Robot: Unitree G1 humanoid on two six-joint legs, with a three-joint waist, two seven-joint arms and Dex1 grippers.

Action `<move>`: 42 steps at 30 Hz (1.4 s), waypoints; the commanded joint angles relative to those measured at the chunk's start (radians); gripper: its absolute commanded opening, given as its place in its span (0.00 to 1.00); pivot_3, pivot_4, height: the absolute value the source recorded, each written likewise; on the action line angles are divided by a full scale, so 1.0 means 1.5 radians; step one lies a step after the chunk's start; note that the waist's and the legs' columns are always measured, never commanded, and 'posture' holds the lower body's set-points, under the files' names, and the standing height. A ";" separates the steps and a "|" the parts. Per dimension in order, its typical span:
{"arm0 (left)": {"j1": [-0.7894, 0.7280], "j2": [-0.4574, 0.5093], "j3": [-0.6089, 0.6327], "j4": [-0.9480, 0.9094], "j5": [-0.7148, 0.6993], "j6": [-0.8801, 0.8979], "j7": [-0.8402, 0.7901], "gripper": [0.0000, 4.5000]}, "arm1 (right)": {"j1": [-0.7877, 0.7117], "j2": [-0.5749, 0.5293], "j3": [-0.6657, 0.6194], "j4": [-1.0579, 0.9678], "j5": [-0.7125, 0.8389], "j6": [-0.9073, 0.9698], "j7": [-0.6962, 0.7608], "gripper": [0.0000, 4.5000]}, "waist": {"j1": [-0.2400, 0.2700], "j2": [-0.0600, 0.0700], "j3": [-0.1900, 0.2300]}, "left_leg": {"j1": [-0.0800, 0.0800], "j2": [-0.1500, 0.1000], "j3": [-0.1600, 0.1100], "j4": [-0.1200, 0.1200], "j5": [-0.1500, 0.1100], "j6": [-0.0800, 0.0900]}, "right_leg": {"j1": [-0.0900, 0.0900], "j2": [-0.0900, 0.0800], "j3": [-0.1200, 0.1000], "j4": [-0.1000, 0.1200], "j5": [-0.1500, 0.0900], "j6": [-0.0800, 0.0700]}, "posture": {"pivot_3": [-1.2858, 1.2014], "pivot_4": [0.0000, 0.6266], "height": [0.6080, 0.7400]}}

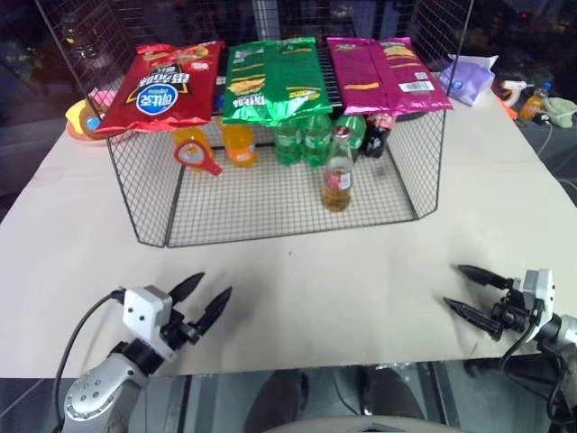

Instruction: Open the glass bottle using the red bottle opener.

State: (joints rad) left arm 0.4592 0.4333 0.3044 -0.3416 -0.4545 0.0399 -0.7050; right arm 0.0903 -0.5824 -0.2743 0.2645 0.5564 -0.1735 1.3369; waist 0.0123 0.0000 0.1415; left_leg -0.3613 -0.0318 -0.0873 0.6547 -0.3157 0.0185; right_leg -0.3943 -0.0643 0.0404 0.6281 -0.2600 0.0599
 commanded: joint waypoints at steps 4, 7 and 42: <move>-0.057 0.003 0.031 0.001 -0.039 0.054 0.046 0.74 | -0.005 0.020 0.003 -0.093 0.049 0.051 -0.009 0.94 | 0.000 0.000 0.000 | 0.000 0.000 0.000 0.001 0.000 0.000 | 0.000 0.000 0.000 0.002 0.000 0.000 | 0.52 0.24 1.00; -0.121 0.002 0.044 0.011 -0.040 0.068 0.085 0.74 | -0.012 0.037 0.019 -0.173 0.074 0.090 -0.033 0.94 | 0.000 0.000 0.000 | 0.000 0.000 0.000 0.004 0.000 0.000 | 0.000 0.000 0.000 0.004 0.000 0.000 | 0.52 0.24 1.00; -0.622 -0.011 0.012 0.347 0.027 0.041 0.174 0.74 | -0.061 0.102 0.063 -0.336 0.094 0.133 -0.150 0.94 | -0.004 -0.001 0.000 | -0.001 -0.001 -0.001 0.011 0.001 -0.002 | -0.002 0.005 0.000 0.012 0.000 0.001 | 0.52 0.24 1.00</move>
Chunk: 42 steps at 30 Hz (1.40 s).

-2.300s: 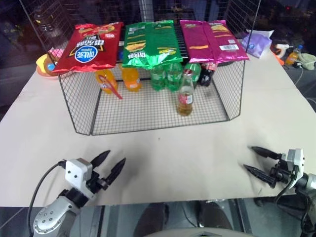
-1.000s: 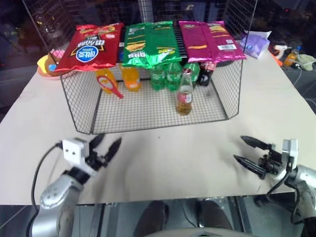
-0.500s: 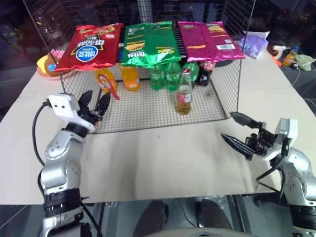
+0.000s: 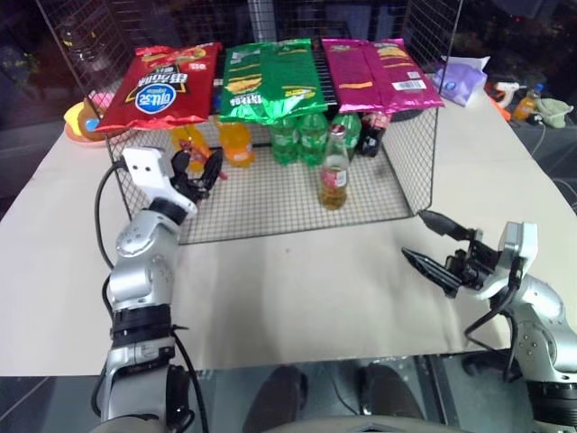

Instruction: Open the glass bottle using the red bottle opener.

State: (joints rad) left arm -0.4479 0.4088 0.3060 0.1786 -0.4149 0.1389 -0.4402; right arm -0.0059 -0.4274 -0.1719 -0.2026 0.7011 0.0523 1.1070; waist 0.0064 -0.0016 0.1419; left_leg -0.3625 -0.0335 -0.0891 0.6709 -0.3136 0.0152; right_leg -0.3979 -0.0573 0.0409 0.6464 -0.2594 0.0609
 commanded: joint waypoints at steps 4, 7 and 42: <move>-0.023 0.006 0.014 0.004 0.001 -0.038 -0.001 0.74 | 0.002 -0.002 -0.005 -0.016 -0.006 -0.023 0.005 0.94 | -0.001 0.000 0.000 | 0.000 0.000 0.000 0.000 0.000 0.000 | 0.000 0.000 0.000 0.000 0.000 0.000 | 0.52 0.24 1.00; -0.025 0.005 0.014 0.003 0.003 -0.050 -0.001 0.74 | -0.001 -0.002 -0.004 -0.010 -0.010 -0.026 0.007 0.94 | -0.001 0.000 0.000 | 0.000 0.000 0.000 0.000 0.000 0.000 | 0.000 0.000 0.000 0.000 0.000 0.000 | 0.52 0.24 1.00; -0.016 0.021 -0.004 -0.003 0.109 -0.145 0.061 0.16 | -0.005 0.007 0.001 0.023 -0.034 -0.055 0.017 0.95 | -0.007 0.000 0.000 | 0.000 0.000 0.000 0.000 0.000 0.000 | 0.000 0.000 0.000 0.001 0.000 0.000 | 0.52 0.24 1.00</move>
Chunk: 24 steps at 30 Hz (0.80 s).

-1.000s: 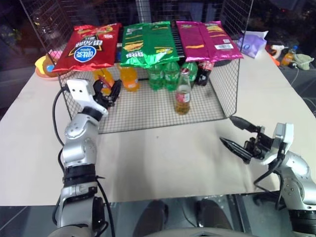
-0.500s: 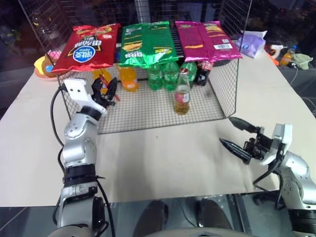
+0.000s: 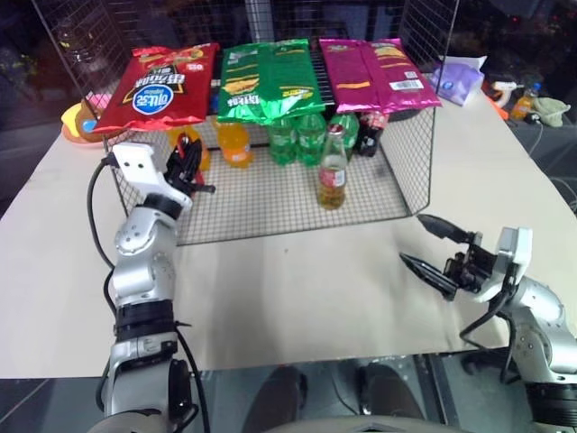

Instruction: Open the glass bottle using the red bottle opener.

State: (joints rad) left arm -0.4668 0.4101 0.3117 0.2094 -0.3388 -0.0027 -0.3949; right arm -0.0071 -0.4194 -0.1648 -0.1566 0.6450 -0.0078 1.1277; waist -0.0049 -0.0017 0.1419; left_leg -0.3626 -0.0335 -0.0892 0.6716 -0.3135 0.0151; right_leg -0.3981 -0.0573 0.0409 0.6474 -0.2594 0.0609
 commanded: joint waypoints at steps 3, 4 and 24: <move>-0.002 0.023 -0.026 -0.031 0.119 -0.084 0.066 0.16 | -0.004 0.001 -0.004 -0.005 0.003 -0.017 0.003 0.95 | 0.000 0.000 0.000 | 0.000 0.000 0.000 0.000 0.000 0.000 | 0.000 0.000 0.000 0.000 0.000 0.000 | 0.52 0.24 1.00; -0.001 0.022 -0.030 -0.032 0.134 -0.091 0.077 0.16 | -0.004 0.001 -0.003 -0.005 0.003 -0.017 0.004 0.95 | 0.000 0.000 0.000 | 0.000 0.000 0.000 0.000 0.000 0.000 | 0.000 0.000 0.000 0.000 0.000 0.000 | 0.52 0.24 1.00; 0.059 -0.014 -0.059 -0.071 0.303 -0.133 0.274 0.16 | -0.010 -0.007 -0.007 0.009 0.000 -0.021 0.009 0.95 | 0.000 0.000 0.000 | 0.000 0.000 0.000 0.000 0.000 0.000 | 0.000 0.000 0.000 0.001 0.000 0.000 | 0.52 0.24 1.00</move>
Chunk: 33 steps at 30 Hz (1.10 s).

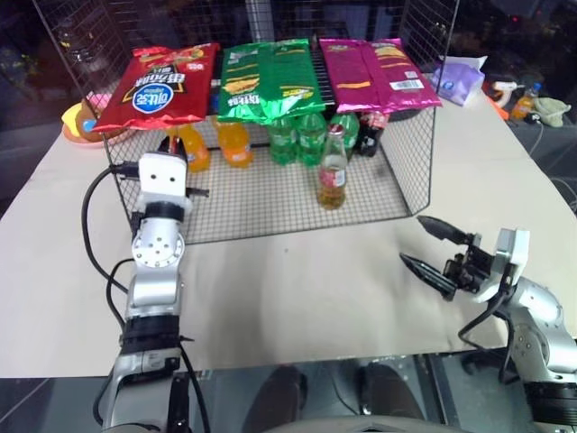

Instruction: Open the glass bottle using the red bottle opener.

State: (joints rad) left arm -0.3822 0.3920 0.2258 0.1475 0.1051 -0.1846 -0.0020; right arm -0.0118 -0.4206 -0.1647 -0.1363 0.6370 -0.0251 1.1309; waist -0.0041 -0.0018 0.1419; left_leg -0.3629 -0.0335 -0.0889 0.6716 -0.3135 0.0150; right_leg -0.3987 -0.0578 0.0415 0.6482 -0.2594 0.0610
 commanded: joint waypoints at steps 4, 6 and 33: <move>0.006 -0.009 -0.004 -0.029 0.004 -0.006 0.013 0.16 | -0.009 -0.006 -0.007 -0.001 0.004 -0.012 0.007 0.95 | 0.000 0.000 0.000 | 0.000 0.000 0.000 0.000 0.000 0.000 | 0.000 0.000 0.000 0.000 0.000 0.000 | 0.52 0.24 1.00; 0.006 -0.010 -0.003 -0.027 0.009 -0.003 0.017 0.16 | -0.010 -0.005 -0.006 0.000 0.002 -0.014 0.007 0.95 | 0.000 0.000 0.000 | 0.000 0.000 0.000 0.000 0.000 0.000 | 0.000 0.000 0.000 0.000 0.000 0.000 | 0.52 0.24 1.00; 0.049 0.005 -0.030 -0.038 0.160 -0.040 0.126 0.01 | -0.015 -0.003 -0.002 0.012 -0.008 -0.026 0.003 0.95 | 0.000 0.000 0.000 | 0.000 0.000 0.001 0.000 0.000 0.000 | -0.002 0.000 0.001 0.002 0.000 0.000 | 0.52 0.24 1.00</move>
State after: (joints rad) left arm -0.3100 0.3816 0.1842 0.1364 0.3074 -0.2149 0.1506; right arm -0.0277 -0.4221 -0.1628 -0.1074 0.6203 -0.0479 1.1294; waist -0.0045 -0.0019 0.1418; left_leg -0.3639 -0.0336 -0.0868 0.6715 -0.3134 0.0149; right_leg -0.4024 -0.0579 0.0437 0.6516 -0.2594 0.0610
